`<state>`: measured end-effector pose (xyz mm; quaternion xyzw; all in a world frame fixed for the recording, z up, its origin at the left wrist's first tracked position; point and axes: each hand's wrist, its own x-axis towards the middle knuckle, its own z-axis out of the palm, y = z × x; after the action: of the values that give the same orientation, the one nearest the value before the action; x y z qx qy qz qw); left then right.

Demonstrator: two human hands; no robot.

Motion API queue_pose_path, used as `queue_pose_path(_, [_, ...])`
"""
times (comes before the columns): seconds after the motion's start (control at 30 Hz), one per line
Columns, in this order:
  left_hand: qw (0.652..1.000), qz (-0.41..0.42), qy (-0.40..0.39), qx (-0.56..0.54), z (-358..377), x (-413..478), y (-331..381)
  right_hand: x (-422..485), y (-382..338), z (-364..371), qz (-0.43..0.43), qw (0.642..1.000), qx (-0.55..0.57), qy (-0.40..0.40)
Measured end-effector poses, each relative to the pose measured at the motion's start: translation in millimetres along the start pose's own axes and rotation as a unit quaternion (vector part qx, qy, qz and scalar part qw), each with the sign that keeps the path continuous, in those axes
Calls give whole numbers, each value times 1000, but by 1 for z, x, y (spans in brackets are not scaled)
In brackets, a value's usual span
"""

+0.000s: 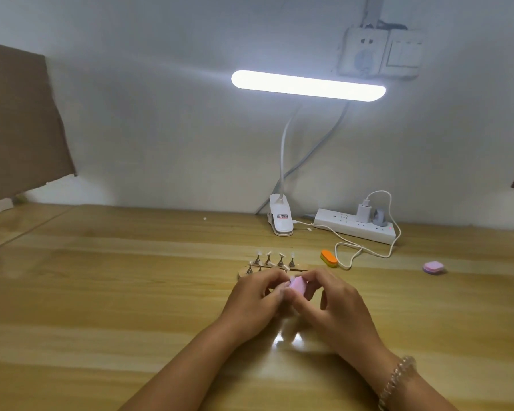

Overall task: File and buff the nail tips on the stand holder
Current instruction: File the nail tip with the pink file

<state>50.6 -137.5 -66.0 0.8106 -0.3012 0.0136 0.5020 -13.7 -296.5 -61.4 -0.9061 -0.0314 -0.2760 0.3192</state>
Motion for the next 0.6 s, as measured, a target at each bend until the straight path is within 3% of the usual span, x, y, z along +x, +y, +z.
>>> queue_pose_path(0.17, [1000, -2, 11, -20, 0, -1, 4, 7, 11, -14, 105, 991, -55, 67])
queue_pose_path(0.3, [999, -1, 12, -30, -1, -1, 5, 6, 22, -23, 178, 969, -172, -6])
queue_pose_path(0.37, [999, -1, 11, -35, 0, -1, 5, 7, 19, -21, 140, 978, -151, 20])
queue_pose_path(0.43, [999, 7, 9, -33, 0, -1, 3, 7, 8, -17, 45, 995, -66, 55])
queue_pose_path(0.53, [1000, 24, 7, -16, 0, 0, 0, 4, -4, -5, -61, 998, -22, 17])
queue_pose_path(0.6, [999, 27, 7, -16, 1, -1, 0, 4, -3, -1, -81, 996, -28, 15])
